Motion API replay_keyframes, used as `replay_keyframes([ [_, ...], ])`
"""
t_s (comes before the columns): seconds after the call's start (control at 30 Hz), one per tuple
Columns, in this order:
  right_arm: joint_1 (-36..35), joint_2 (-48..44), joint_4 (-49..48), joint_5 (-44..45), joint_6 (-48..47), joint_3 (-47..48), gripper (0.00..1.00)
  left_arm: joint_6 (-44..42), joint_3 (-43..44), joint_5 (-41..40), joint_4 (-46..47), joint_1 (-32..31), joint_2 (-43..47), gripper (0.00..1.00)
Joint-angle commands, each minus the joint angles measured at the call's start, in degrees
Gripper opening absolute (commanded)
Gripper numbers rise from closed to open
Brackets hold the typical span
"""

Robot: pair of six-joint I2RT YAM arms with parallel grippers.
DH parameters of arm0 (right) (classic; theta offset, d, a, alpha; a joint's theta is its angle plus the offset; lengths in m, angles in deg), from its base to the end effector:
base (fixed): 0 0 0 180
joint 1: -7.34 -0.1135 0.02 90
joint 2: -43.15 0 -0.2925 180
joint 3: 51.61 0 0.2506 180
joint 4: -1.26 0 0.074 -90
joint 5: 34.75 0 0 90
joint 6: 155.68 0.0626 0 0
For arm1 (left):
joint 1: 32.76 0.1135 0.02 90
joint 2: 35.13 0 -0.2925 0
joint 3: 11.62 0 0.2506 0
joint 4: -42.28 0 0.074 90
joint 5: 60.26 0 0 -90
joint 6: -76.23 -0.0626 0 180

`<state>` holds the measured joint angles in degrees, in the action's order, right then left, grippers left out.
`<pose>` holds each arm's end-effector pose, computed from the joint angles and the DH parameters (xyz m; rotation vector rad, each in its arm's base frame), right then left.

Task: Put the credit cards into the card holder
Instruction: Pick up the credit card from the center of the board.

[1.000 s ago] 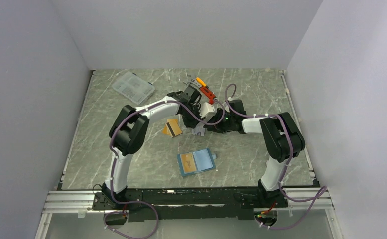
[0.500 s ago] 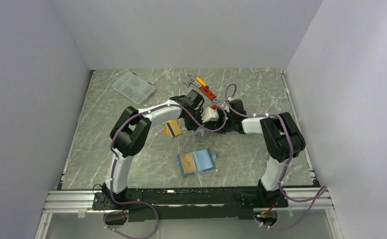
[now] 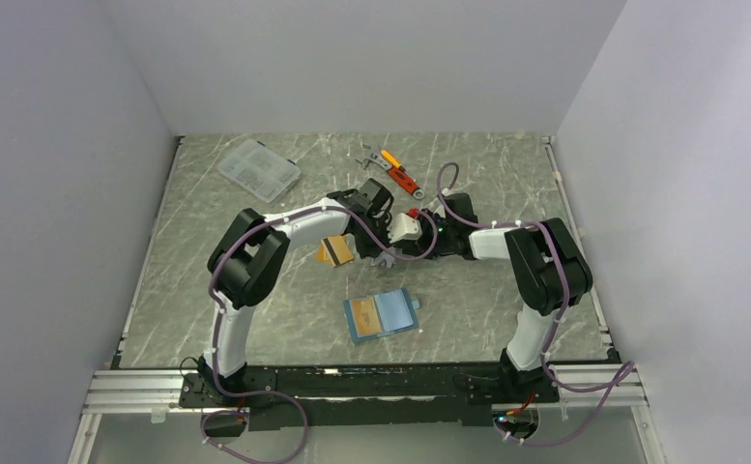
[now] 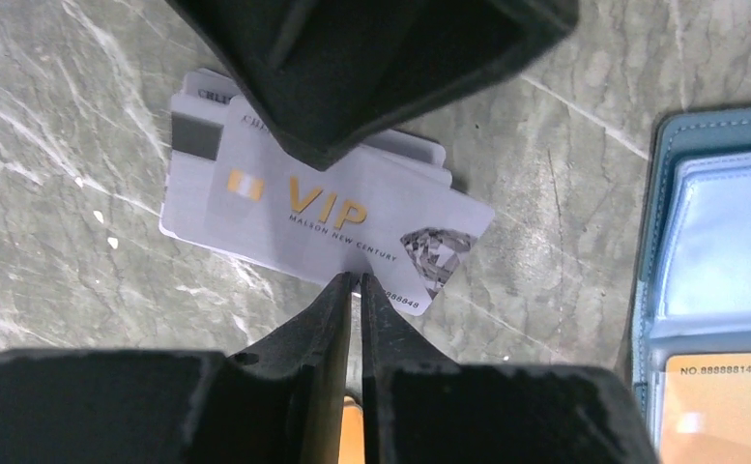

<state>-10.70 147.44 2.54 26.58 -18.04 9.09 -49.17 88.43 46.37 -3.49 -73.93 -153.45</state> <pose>0.3378 0.1416 0.1332 0.3845 2.5015 1.1075 0.3310 -0.3133 0.1720 1.7274 2.0431 -0.4213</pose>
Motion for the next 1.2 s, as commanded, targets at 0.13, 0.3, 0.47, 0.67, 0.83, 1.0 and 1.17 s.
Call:
replay_keyframes([
  [0.13,0.1,-1.3,3.9,4.1,-1.8,-0.3,0.41,-1.3,-4.4,0.8,-1.2,-0.6,3.7,0.13],
  [0.3,0.1,-3.2,3.4,3.5,-1.2,-1.4,0.41,-1.1,-5.0,1.0,-1.0,-0.6,4.6,0.13],
  [0.47,0.1,-7.5,1.9,2.2,0.5,-4.0,0.41,-1.0,-5.1,1.1,-0.9,-0.6,3.8,0.12],
  [0.67,-0.4,-9.6,-2.5,-2.5,2.1,-4.8,0.39,-1.2,-5.2,1.4,-0.6,-0.6,3.9,0.11],
  [0.83,-4.2,-6.5,-2.8,-3.5,1.4,-2.0,0.35,-1.0,-5.0,1.8,-0.8,-0.6,3.9,0.10],
  [1.0,-6.0,-3.4,-4.3,-3.6,2.4,-2.0,0.33,-1.0,-5.1,2.1,-1.2,-0.5,3.9,0.10],
  [1.17,-6.6,-2.0,-3.6,-2.7,2.2,-1.6,0.33,-1.1,-5.3,2.1,-1.3,-0.5,4.1,0.09],
])
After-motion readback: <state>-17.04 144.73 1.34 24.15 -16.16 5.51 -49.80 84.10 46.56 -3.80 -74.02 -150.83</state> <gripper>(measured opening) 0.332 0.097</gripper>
